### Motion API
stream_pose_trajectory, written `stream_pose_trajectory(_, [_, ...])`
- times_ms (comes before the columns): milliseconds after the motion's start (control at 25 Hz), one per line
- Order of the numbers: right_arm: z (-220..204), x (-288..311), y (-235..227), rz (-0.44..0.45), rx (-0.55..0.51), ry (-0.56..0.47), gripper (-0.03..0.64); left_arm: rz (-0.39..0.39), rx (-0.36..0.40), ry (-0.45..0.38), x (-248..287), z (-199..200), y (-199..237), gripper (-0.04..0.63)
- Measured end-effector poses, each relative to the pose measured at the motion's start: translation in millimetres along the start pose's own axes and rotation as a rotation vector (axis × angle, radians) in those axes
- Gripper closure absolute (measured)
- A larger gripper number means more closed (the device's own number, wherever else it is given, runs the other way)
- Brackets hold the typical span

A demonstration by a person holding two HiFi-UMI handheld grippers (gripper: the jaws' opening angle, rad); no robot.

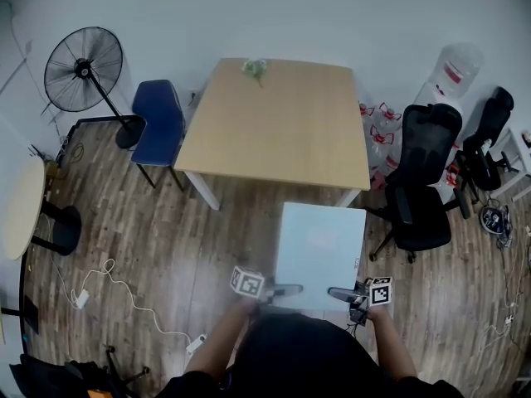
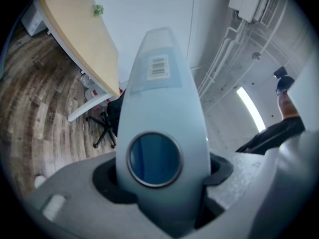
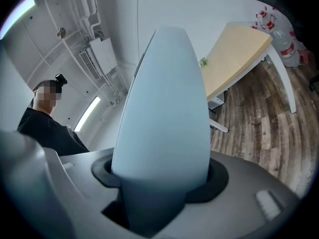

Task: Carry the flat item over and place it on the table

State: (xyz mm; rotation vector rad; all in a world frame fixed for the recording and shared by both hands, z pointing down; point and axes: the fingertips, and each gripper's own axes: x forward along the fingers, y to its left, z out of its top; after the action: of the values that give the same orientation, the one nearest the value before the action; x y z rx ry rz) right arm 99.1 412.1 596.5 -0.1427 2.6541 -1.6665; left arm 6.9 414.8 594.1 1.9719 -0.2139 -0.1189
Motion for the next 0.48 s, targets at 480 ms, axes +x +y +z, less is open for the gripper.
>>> stream_pose_trajectory(480, [89.5,41.6,-52.9,-0.044,0.050,-0.092,0.307,-0.015,-0.020,0.045,-9.2,104.3,60.3,0.249])
